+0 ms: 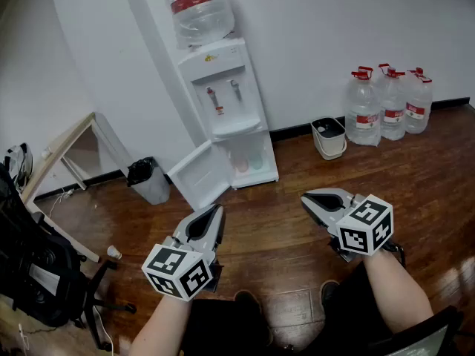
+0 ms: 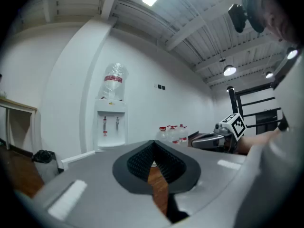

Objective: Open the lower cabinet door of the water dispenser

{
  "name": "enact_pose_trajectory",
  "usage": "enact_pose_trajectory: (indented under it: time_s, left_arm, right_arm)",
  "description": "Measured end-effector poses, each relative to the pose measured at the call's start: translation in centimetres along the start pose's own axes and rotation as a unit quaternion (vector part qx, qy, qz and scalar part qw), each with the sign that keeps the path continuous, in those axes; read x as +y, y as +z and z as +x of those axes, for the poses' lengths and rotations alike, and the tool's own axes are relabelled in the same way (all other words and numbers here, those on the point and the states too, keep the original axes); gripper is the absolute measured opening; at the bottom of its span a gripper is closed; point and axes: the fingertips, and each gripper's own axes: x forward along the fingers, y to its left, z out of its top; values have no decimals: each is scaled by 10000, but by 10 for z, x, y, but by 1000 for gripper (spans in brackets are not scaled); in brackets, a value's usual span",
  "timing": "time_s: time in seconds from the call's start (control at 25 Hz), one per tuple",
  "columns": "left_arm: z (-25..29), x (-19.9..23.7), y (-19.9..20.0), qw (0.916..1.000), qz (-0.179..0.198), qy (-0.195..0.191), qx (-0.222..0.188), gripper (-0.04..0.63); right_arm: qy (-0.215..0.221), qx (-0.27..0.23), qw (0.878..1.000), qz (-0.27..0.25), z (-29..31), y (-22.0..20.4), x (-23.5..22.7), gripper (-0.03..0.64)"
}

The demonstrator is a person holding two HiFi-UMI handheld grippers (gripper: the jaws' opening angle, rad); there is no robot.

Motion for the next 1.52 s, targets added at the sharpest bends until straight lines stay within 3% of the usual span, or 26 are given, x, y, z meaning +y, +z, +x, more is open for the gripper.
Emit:
enact_pose_trajectory:
  time_s: [0.16, 0.32, 0.48, 0.68, 0.84, 0.96, 1.12, 1.24, 1.4, 1.52]
  left_arm:
    - [7, 10, -13, 9997, 85, 34, -207, 2]
    - [13, 23, -25, 9985, 531, -49, -137, 8]
    - [23, 38, -32, 9998, -30, -178, -109, 8]
    - [29, 16, -35, 9971, 389, -659, -53, 8]
    - [37, 34, -41, 9982, 538, -269, 61, 9]
    - [45, 47, -37, 9984, 538, -69, 185, 9]
    - [53, 59, -22, 9983, 442, 42, 376, 9]
    - [60, 57, -12, 9985, 505, 94, 213, 9]
    - [68, 77, -18, 9993, 223, 295, 35, 9]
    - [75, 88, -16, 9990, 362, 247, 55, 9]
  right_arm:
    - [6, -32, 10000, -23, 11, 3, 0, 3]
    - [-61, 54, 9999, -70, 19, 12, 11, 2]
    - [13, -190, 9995, -245, 20, 33, 28, 3]
    - [-23, -307, 9995, 105, 34, 31, 16, 3]
    - [-189, -327, 9992, -159, 51, 36, -7, 3]
    - [-113, -257, 9995, 117, 56, 34, -23, 3]
    - [16, -394, 9992, 70, 58, 48, -28, 2]
    - [107, -304, 9995, 62, 60, 43, -28, 2]
    - [198, -421, 9989, -65, 70, 52, -29, 3]
    - [51, -558, 9984, -20, 79, 62, -40, 2]
